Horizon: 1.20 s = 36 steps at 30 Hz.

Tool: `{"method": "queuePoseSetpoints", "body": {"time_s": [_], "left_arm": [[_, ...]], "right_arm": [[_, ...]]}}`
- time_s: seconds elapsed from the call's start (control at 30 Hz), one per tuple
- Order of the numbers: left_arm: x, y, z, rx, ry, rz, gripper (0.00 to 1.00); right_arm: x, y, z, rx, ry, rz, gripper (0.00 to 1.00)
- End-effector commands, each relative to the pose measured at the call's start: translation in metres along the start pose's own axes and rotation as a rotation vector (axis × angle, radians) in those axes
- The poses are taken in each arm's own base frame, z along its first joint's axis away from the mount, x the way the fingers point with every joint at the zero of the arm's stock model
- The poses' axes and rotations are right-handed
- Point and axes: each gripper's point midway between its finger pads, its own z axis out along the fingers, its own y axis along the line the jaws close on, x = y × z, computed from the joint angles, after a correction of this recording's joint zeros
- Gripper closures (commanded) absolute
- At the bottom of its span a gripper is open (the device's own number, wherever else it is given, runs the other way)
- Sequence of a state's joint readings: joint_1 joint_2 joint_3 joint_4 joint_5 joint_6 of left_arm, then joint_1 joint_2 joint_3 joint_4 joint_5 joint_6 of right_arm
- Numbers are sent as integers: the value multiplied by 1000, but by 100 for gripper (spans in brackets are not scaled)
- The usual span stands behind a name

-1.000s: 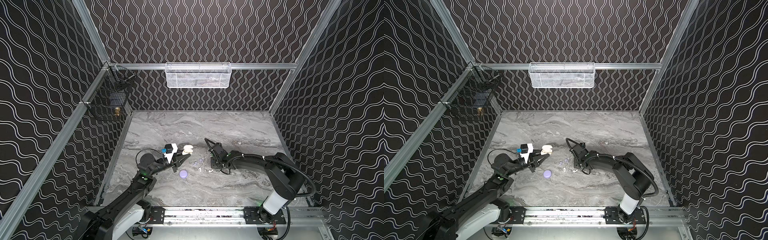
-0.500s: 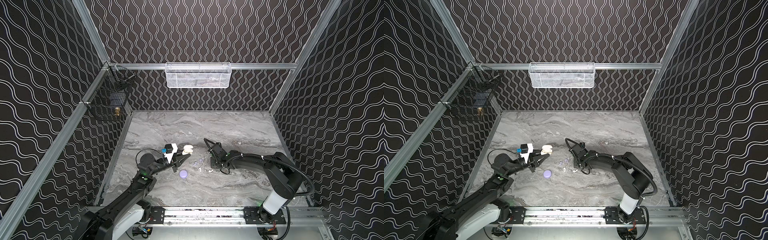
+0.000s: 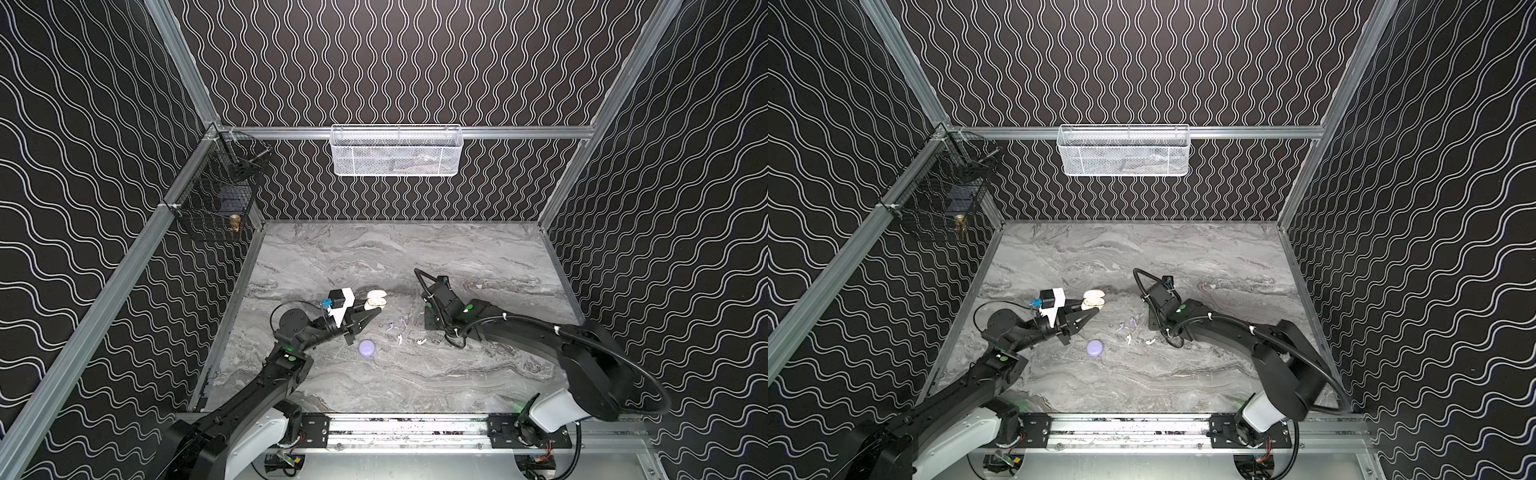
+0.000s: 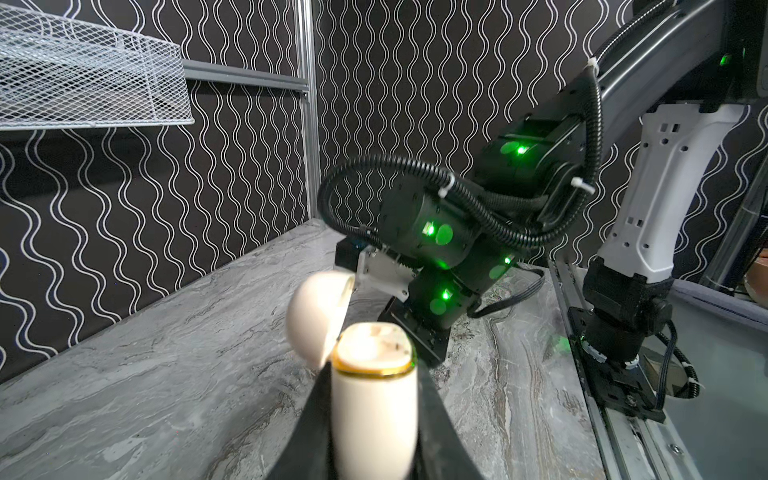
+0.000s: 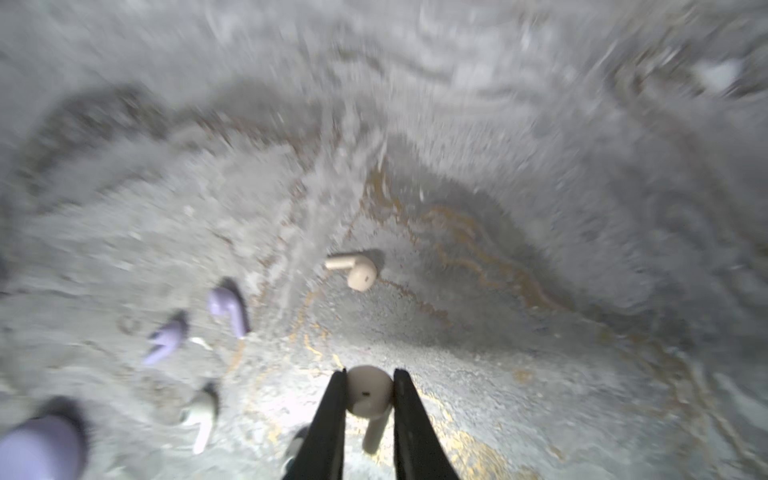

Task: Insert the wireless bluetooth earbuds into the charging case
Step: 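Lift the cream earbud with the right gripper toward the case in the left gripper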

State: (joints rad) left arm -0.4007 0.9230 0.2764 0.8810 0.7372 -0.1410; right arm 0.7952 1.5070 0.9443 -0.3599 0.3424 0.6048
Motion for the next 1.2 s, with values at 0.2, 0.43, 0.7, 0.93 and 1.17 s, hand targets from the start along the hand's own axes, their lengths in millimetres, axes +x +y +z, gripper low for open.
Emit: {"method": "queuePoseSetpoints", "body": {"time_s": [0.2, 0.43, 0.7, 0.93, 1.17], "left_arm": [[-23, -12, 1, 46, -96, 50, 100], [-22, -25, 8, 101, -112, 46, 100], [-30, -37, 14, 155, -194, 57, 100], [-42, -48, 8, 175, -269, 60, 100], [-50, -53, 0, 168, -286, 58, 100]], "right_arm": [[-63, 23, -86, -85, -261, -11, 83], [-82, 52, -166, -230, -466, -16, 86], [-68, 85, -218, -490, -609, -63, 87], [-50, 129, -257, -696, -708, -183, 87], [-26, 150, -288, -834, -793, -277, 86]]}}
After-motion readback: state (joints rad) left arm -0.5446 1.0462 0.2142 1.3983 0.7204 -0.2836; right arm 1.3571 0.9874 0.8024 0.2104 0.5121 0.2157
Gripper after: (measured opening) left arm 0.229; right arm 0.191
